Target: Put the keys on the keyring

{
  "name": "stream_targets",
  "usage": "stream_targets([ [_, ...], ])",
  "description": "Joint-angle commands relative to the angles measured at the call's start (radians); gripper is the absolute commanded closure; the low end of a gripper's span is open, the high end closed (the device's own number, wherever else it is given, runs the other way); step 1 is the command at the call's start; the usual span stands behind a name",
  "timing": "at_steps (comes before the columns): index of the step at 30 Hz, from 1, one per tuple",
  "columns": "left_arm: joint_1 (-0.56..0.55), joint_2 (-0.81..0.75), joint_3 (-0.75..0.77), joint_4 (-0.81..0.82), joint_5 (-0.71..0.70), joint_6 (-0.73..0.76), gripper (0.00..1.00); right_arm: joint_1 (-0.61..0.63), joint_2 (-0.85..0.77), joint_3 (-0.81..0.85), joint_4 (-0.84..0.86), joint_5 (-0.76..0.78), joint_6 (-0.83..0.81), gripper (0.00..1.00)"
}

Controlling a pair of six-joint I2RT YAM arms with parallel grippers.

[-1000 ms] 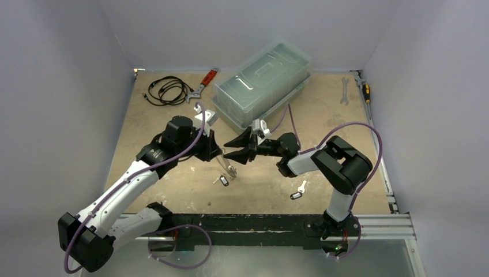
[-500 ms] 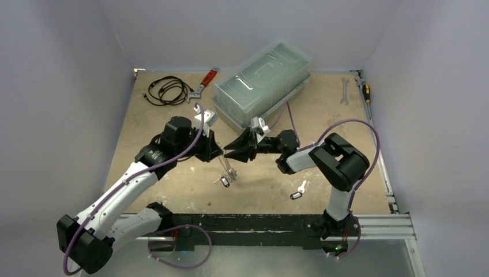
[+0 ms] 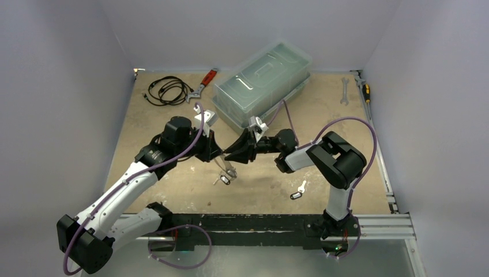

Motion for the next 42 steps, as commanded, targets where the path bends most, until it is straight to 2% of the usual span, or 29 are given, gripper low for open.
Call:
stream_targets([
  [1, -0.006, -0.016, -0.003, 0.059, 0.026, 0.021, 1.0, -0.013, 0.018, 0.031, 0.297, -0.029, 0.066, 0.62],
  [20, -0.013, -0.007, -0.004, 0.061, 0.034, 0.021, 1.0, -0.021, 0.028, 0.06, 0.342, -0.016, 0.122, 0.6],
  [29, -0.013, -0.007, -0.005, 0.061, 0.033, 0.022, 1.0, -0.023, 0.01, 0.053, 0.342, -0.023, 0.122, 0.67],
  [37, -0.015, -0.005, -0.006, 0.061, 0.033, 0.022, 1.0, -0.027, -0.009, 0.049, 0.342, -0.027, 0.13, 0.58],
  [42, -0.015, -0.004, -0.005, 0.061, 0.033, 0.022, 1.0, -0.028, -0.021, 0.048, 0.342, -0.032, 0.132, 0.59],
])
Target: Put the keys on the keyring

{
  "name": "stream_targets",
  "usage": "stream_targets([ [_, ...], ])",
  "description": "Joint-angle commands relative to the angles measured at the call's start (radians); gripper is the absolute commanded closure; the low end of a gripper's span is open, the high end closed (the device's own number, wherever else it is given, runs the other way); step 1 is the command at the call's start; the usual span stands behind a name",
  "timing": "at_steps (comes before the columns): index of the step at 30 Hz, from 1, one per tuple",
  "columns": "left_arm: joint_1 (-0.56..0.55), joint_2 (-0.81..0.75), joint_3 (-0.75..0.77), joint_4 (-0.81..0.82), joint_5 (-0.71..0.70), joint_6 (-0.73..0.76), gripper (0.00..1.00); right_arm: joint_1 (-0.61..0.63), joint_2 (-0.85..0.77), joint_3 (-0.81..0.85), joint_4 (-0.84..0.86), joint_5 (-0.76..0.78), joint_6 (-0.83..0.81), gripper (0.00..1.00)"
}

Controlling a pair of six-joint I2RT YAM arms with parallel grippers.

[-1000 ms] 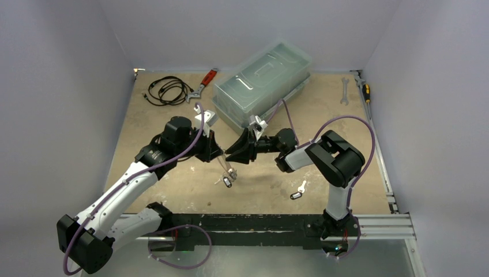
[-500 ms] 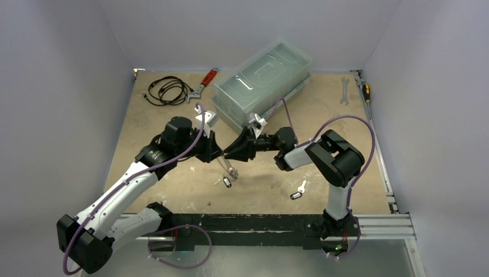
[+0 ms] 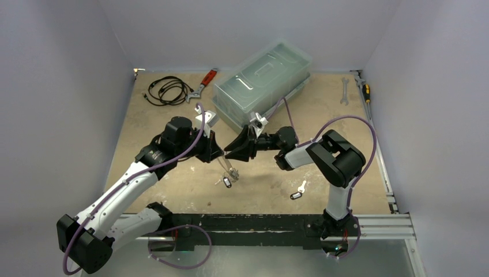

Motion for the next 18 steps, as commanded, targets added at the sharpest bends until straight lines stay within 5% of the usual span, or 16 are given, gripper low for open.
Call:
stream_targets([
  [1, -0.008, -0.005, -0.004, 0.061, 0.019, 0.016, 1.0, -0.006, -0.046, 0.016, 0.341, -0.012, 0.009, 0.6],
  [18, -0.009, -0.002, -0.007, 0.061, 0.022, 0.016, 1.0, -0.007, -0.05, 0.023, 0.343, -0.005, 0.024, 0.71],
])
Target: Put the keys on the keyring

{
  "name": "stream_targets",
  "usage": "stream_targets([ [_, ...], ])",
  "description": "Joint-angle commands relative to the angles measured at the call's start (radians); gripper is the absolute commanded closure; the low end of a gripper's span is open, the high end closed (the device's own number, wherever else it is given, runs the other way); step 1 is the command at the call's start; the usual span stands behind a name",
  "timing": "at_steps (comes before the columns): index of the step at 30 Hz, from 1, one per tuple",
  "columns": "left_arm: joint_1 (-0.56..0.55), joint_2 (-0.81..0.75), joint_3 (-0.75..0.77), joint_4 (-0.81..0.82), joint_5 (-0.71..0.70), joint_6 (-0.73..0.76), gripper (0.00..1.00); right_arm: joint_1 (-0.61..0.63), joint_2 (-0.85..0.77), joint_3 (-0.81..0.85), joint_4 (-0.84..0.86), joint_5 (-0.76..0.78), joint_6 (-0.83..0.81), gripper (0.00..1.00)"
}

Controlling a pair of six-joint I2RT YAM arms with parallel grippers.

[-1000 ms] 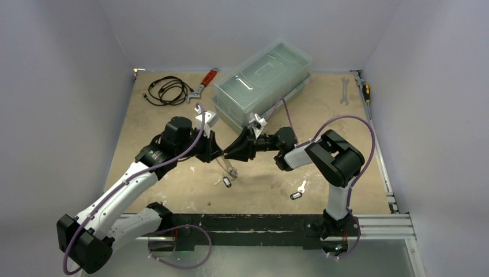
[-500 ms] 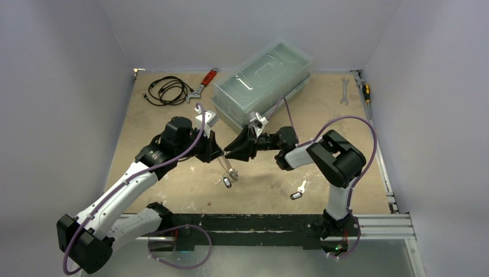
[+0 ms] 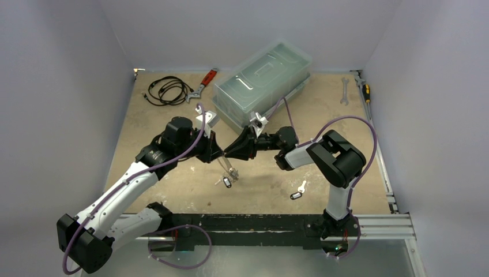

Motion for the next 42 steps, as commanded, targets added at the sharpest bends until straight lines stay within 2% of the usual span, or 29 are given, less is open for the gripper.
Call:
stream_targets([
  [1, -0.005, -0.005, -0.007, 0.06, 0.022, 0.017, 1.0, -0.006, -0.043, 0.023, 0.341, -0.006, 0.008, 0.71],
  [6, -0.007, -0.005, -0.007, 0.06, 0.022, 0.017, 1.0, -0.005, -0.047, 0.027, 0.341, -0.01, 0.014, 0.74],
  [9, -0.007, -0.007, -0.006, 0.06, 0.022, 0.016, 1.0, -0.005, -0.047, 0.033, 0.341, -0.02, 0.02, 0.85],
  [12, -0.01, -0.007, -0.006, 0.06, 0.02, 0.016, 1.0, -0.005, -0.048, 0.038, 0.341, -0.027, 0.025, 1.0],
  [21, -0.009, -0.01, -0.003, 0.057, 0.016, 0.017, 0.98, -0.006, -0.054, 0.027, 0.341, -0.037, 0.018, 1.0],
  [24, -0.01, -0.015, -0.001, 0.054, 0.015, 0.018, 0.81, -0.005, -0.064, 0.017, 0.341, -0.026, 0.007, 1.0],
  [25, -0.009, -0.022, 0.0, 0.053, 0.015, 0.018, 0.73, -0.005, -0.068, 0.012, 0.341, -0.02, 0.002, 1.0],
  [28, -0.009, -0.045, 0.001, 0.055, 0.014, 0.02, 0.61, -0.006, -0.083, -0.005, 0.341, 0.006, -0.007, 1.0],
  [36, -0.009, -0.093, -0.001, 0.067, 0.018, 0.02, 0.58, -0.003, -0.158, -0.075, 0.343, 0.089, -0.033, 1.0],
  [42, -0.009, -0.172, -0.014, 0.112, 0.08, 0.016, 0.59, 0.003, -0.23, -0.121, 0.34, 0.13, -0.037, 1.0],
])
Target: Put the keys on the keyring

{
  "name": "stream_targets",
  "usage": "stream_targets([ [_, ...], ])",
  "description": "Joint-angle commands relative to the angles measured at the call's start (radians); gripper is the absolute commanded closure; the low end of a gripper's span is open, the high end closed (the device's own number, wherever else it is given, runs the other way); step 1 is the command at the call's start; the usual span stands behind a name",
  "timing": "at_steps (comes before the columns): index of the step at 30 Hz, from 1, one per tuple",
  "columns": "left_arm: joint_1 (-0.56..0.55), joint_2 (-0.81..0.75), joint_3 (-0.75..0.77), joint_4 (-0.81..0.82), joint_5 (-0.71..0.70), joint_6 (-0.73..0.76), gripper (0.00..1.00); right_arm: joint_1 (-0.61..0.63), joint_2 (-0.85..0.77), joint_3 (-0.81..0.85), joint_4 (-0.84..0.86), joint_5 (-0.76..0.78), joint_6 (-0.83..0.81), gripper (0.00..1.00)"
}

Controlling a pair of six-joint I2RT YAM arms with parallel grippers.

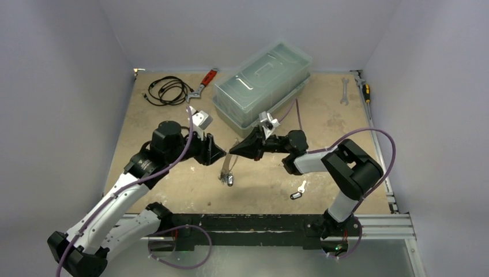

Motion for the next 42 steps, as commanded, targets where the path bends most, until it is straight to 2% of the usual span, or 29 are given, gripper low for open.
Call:
stream_targets([
  [1, -0.004, -0.074, -0.013, 0.089, 0.075, 0.0, 0.59, 0.009, -0.082, -0.029, 0.342, 0.07, -0.023, 1.0],
  [13, -0.004, -0.281, -0.166, 0.411, 0.264, -0.055, 0.6, 0.032, -0.304, -0.185, 0.342, 0.193, 0.004, 1.0],
  [19, -0.004, -0.316, -0.303, 0.729, 0.374, -0.092, 0.65, 0.035, -0.398, -0.24, 0.348, 0.266, 0.048, 1.0],
  [25, -0.004, -0.266, -0.308, 0.775, 0.417, -0.021, 0.67, 0.048, -0.419, -0.248, 0.349, 0.283, 0.062, 1.0],
  [33, -0.004, -0.241, -0.34, 0.853, 0.45, -0.035, 0.76, 0.09, -0.417, -0.228, 0.349, 0.304, 0.058, 1.0],
  [42, -0.004, -0.22, -0.351, 0.867, 0.47, -0.03, 0.76, 0.13, -0.396, -0.202, 0.349, 0.33, 0.061, 1.0],
])
